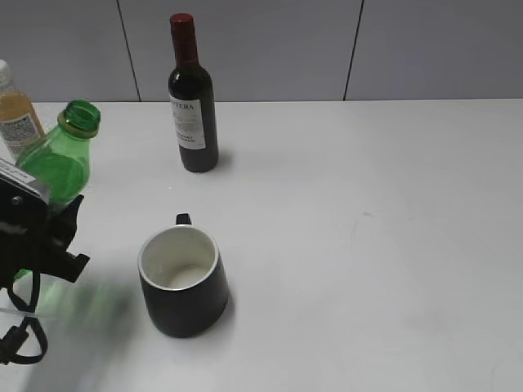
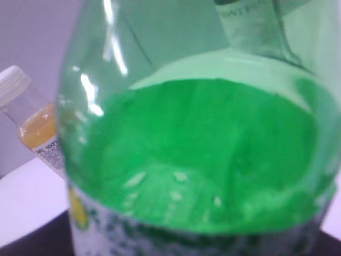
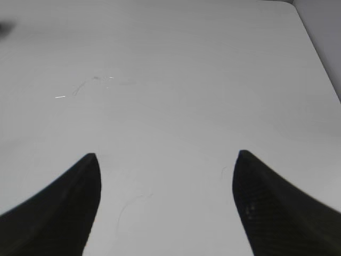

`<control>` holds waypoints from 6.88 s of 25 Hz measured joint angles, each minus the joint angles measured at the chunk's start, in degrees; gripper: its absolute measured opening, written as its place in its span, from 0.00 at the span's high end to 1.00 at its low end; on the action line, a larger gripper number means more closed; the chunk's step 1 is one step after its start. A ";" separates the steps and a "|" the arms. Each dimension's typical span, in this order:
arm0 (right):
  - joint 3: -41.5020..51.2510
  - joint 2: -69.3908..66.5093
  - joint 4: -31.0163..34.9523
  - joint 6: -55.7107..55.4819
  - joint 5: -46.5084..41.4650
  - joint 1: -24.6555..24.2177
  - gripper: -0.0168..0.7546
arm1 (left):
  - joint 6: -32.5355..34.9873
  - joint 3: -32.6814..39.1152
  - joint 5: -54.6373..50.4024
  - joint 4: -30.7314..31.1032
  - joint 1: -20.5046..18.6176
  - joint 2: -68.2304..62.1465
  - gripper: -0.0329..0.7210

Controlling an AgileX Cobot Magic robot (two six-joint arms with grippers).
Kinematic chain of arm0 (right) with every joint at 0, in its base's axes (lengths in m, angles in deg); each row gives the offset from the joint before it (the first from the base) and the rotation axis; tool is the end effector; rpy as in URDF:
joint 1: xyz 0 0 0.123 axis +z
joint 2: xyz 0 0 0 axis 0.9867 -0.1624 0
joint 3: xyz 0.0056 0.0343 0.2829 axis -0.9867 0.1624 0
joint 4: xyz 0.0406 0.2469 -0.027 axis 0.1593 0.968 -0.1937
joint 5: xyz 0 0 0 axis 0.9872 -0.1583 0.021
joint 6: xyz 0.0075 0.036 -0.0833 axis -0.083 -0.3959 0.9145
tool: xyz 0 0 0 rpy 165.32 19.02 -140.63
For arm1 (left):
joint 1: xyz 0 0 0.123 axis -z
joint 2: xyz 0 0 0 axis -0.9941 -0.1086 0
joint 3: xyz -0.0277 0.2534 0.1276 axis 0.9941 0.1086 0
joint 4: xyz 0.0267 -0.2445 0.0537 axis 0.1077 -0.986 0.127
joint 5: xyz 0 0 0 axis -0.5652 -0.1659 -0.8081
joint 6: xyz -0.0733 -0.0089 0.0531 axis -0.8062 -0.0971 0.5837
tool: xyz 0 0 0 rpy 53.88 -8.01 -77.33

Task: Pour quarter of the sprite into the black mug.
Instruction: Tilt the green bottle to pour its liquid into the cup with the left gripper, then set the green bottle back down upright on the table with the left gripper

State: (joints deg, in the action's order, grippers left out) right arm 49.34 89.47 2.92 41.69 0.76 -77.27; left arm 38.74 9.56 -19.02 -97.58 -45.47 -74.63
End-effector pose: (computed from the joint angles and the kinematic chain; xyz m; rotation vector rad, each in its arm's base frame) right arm 0.0083 0.0028 0.2621 -0.0992 2.0095 0.0462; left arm 0.1932 -0.0803 0.1414 0.5082 1.7646 0.4392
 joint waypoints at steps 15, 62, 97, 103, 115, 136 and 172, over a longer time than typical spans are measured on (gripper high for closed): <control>0.00 0.00 0.00 0.00 0.00 0.00 0.22 | 25.15 0.00 0.00 -1.84 0.00 0.00 0.34; 0.00 0.00 0.00 0.00 0.00 0.00 0.22 | 62.53 0.00 0.21 -5.07 0.00 0.00 0.35; 0.00 0.00 0.00 0.00 0.00 0.00 0.22 | -26.53 -0.65 0.28 7.99 -7.27 -0.05 0.36; 0.00 0.00 0.00 0.00 0.00 0.00 0.22 | -34.50 -6.74 0.60 22.62 -16.94 -3.17 0.36; 0.00 0.00 0.00 0.00 0.00 0.00 0.22 | -39.15 -23.82 0.67 28.82 -19.40 -17.66 0.36; 0.00 0.00 0.00 0.00 0.00 0.00 0.22 | -39.37 -30.90 0.69 33.97 -21.91 -26.86 0.36; 0.00 0.00 0.00 0.00 0.00 0.00 0.22 | -37.72 -6.02 1.77 34.59 -21.91 -3.78 0.12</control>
State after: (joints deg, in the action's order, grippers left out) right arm 49.34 89.47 2.92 41.69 0.76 -77.27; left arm 1.02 3.54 -17.25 -62.99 -67.38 -78.40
